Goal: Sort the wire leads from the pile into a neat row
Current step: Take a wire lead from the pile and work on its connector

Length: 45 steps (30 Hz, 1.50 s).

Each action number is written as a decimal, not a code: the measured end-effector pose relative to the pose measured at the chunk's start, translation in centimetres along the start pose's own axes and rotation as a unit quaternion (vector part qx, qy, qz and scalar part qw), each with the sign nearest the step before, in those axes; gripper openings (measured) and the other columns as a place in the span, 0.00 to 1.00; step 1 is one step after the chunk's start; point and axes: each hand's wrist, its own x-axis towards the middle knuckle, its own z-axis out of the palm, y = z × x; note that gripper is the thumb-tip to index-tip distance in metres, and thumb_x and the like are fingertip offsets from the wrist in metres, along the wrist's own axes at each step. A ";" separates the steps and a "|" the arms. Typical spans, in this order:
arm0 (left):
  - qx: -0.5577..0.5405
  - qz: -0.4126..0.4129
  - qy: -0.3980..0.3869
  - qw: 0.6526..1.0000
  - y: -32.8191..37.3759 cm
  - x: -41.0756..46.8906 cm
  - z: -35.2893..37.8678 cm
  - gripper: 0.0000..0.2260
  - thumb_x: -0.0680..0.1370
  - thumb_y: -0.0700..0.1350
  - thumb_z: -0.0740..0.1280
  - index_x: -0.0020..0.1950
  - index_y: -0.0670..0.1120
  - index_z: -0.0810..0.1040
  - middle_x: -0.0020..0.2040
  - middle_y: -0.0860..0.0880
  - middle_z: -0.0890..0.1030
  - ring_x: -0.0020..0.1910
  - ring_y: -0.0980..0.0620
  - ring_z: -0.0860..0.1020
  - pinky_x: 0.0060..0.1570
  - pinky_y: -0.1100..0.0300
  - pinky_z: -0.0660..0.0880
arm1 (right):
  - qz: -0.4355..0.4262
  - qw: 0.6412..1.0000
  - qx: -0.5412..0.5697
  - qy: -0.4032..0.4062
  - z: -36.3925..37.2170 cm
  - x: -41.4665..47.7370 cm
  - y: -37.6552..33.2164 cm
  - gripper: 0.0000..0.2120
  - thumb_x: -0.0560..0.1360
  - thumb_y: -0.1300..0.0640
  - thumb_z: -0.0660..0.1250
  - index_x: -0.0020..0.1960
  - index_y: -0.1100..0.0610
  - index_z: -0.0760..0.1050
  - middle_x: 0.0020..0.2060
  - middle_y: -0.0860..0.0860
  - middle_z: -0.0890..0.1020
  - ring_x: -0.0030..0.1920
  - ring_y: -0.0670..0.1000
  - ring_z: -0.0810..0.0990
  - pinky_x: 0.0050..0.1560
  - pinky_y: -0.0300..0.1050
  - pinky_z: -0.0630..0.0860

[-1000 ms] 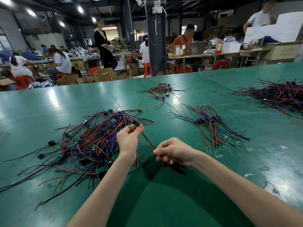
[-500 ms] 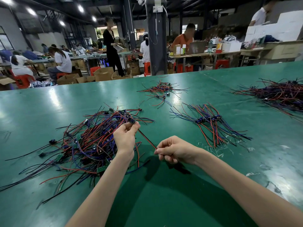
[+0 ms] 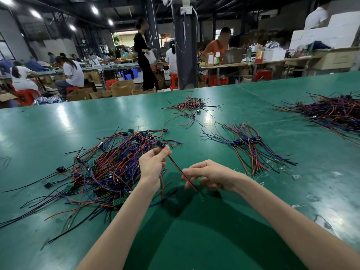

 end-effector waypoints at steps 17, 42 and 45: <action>0.055 0.070 -0.089 0.992 -1.4 -2.9 2.3 0.04 0.74 0.35 0.70 0.40 0.35 0.78 0.31 0.47 0.80 0.24 0.63 0.72 0.28 0.72 0.68 | -0.065 0.987 0.100 0.110 0.5 0.8 0.5 0.05 0.73 0.64 0.69 0.39 0.64 0.79 0.29 0.54 0.82 0.16 0.43 0.61 0.17 0.31 0.54; 0.112 0.097 -0.023 0.989 -1.2 -1.7 1.5 0.03 0.73 0.37 0.72 0.39 0.41 0.80 0.35 0.47 0.80 0.27 0.64 0.73 0.31 0.73 0.68 | -0.039 0.993 0.021 0.109 1.0 0.7 0.0 0.08 0.74 0.67 0.65 0.47 0.71 0.80 0.29 0.53 0.81 0.18 0.43 0.70 0.17 0.34 0.62; 0.095 0.082 0.015 0.992 -0.8 -0.9 0.8 0.05 0.73 0.38 0.72 0.38 0.43 0.79 0.34 0.49 0.79 0.25 0.65 0.70 0.33 0.67 0.69 | -0.038 0.995 0.023 0.085 1.4 0.6 0.1 0.06 0.75 0.68 0.64 0.46 0.68 0.79 0.29 0.54 0.81 0.19 0.43 0.71 0.17 0.34 0.64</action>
